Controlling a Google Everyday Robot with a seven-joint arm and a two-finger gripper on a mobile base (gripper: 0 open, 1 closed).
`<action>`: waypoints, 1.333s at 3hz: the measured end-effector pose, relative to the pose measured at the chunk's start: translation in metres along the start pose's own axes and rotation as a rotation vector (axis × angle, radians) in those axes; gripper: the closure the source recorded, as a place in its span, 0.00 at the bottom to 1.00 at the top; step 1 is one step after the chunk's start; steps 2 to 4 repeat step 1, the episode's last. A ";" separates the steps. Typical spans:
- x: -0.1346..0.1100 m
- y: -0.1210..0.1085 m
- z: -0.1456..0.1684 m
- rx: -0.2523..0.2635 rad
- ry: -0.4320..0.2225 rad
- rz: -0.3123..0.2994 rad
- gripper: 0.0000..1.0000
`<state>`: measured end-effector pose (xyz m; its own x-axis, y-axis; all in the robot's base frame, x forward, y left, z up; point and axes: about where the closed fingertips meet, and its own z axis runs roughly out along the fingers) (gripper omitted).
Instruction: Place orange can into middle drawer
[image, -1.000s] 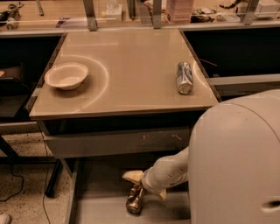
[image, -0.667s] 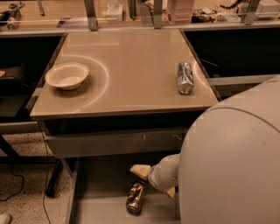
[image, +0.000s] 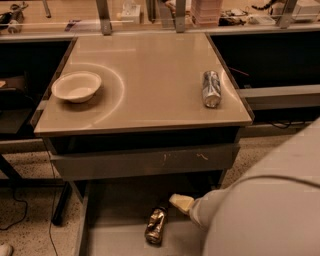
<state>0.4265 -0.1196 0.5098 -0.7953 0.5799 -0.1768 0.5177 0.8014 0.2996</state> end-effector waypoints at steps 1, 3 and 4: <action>0.008 -0.024 -0.004 0.053 0.007 0.002 0.00; 0.008 -0.024 -0.004 0.053 0.007 0.002 0.00; 0.008 -0.024 -0.004 0.053 0.007 0.002 0.00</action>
Offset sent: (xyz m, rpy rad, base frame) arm 0.0000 0.0000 0.0000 0.0000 0.0000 0.0000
